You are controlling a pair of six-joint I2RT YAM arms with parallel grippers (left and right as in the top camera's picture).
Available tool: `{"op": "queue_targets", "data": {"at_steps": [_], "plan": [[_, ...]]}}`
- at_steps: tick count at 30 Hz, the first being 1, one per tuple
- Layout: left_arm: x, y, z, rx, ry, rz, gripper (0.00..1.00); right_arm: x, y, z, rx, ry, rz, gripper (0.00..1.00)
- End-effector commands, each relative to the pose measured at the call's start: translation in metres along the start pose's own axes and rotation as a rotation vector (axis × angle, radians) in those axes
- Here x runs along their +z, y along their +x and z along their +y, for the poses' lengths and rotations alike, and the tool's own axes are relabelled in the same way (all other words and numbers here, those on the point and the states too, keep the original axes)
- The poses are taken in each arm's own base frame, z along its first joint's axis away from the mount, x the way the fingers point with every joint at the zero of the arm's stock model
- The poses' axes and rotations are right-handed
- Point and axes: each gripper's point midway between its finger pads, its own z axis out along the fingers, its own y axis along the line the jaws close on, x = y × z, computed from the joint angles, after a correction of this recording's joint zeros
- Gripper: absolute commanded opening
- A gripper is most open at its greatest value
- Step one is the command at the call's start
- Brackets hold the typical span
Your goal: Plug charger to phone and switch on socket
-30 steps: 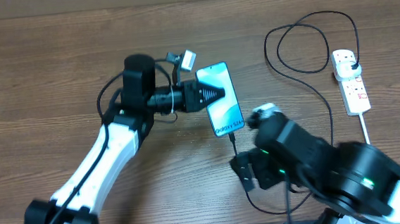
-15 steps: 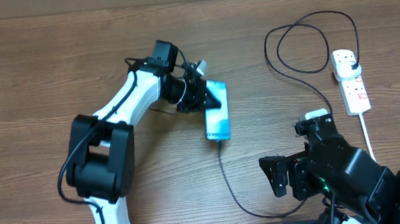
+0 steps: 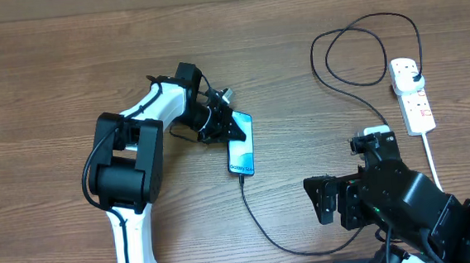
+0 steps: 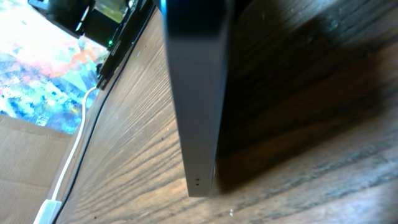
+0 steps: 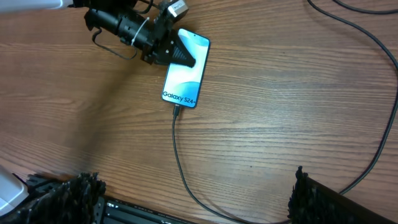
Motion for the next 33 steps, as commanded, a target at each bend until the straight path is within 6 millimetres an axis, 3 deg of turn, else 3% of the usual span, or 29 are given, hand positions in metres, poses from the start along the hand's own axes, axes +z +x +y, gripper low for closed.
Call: {"op": "queue_targets", "data": {"at_steps": [1,7,16,23,33], "plan": [[0.006,-0.008,0.015,-0.034,-0.072,-0.011,0.04,-0.007,-0.008,-0.001,0.026,-0.004,-0.037,1.0],[0.003,-0.009,0.037,-0.177,-0.197,-0.037,0.04,-0.007,-0.015,-0.005,0.03,0.023,-0.075,1.0],[-0.003,-0.004,0.061,-0.243,-0.343,-0.045,0.09,-0.009,-0.033,-0.006,0.046,0.045,-0.16,1.0],[0.0,-0.003,0.06,-0.232,-0.352,-0.042,0.14,-0.009,-0.029,-0.009,0.04,0.058,-0.146,1.0],[0.009,0.0,0.055,-0.204,-0.382,-0.026,0.31,-0.009,-0.031,-0.007,0.043,0.051,-0.153,1.0]]}}
